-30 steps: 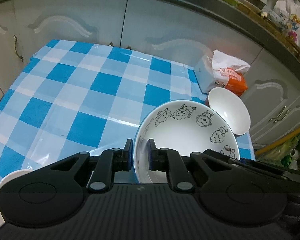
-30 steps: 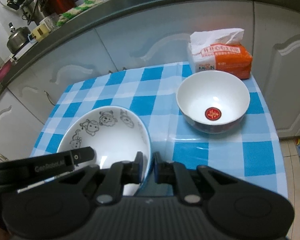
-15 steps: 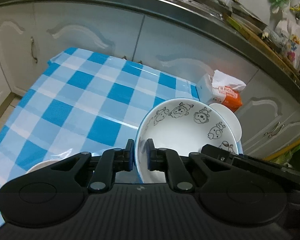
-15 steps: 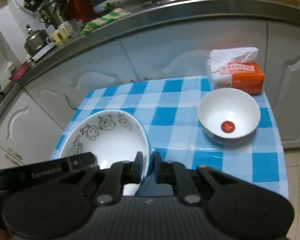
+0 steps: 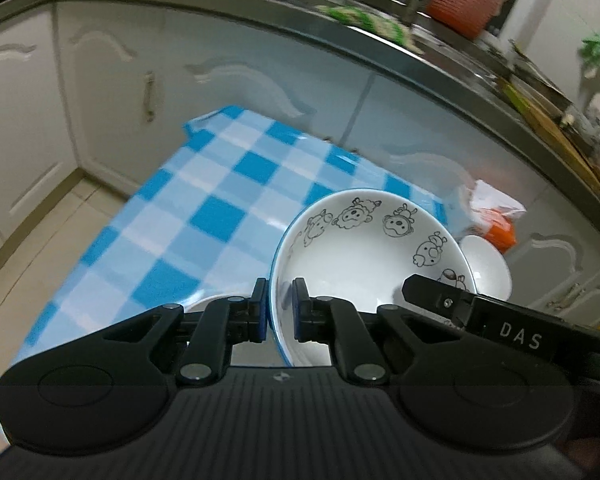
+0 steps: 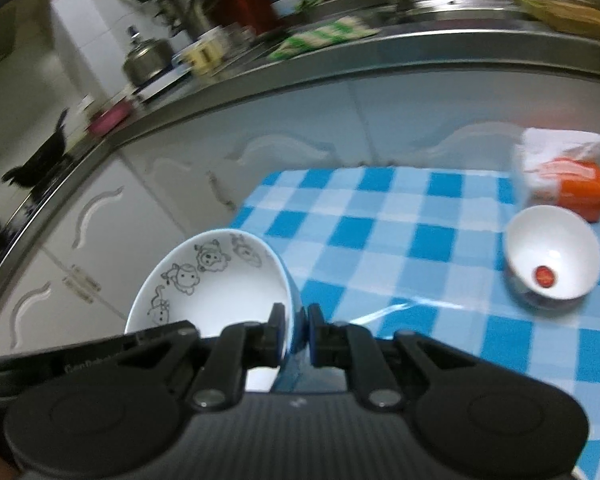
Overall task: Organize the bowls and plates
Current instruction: 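Carry the cartoon bowl with the left gripper onto the plain white bowl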
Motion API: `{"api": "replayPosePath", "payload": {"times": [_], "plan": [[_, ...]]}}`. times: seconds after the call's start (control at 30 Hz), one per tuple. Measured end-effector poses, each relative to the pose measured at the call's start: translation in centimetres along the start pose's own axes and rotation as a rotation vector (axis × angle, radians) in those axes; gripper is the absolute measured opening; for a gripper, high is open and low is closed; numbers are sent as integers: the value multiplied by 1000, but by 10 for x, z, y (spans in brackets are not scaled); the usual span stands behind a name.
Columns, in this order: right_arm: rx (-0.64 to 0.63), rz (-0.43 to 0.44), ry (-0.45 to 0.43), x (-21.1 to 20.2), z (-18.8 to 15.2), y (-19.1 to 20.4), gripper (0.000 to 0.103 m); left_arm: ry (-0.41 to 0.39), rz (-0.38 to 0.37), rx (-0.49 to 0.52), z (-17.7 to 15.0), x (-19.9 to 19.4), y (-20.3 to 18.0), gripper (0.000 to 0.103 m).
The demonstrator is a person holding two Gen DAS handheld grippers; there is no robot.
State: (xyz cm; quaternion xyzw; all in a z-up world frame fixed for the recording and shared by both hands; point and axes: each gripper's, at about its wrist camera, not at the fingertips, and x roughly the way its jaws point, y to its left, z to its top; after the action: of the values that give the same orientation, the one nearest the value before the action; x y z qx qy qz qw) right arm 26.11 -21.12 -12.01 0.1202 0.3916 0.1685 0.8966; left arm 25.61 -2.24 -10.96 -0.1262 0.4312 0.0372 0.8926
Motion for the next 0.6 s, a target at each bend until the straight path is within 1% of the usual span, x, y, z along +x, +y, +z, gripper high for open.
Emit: {"api": "replayPosePath", "payload": {"times": [0.17,0.3,0.43,0.6], "plan": [[-40,39,66,19,-12,21,9,30,48,-46,-11,5,19,8],[-56,43,123,35,-23,27,9,72,68,-73,-19,19,30,9],[-49,39,177,50,-33,28,9,99,76,-83,-23,30,40,9],[-49,27,206,59,-42,28,9,114,78,-80,-23,39,43,9]]}}
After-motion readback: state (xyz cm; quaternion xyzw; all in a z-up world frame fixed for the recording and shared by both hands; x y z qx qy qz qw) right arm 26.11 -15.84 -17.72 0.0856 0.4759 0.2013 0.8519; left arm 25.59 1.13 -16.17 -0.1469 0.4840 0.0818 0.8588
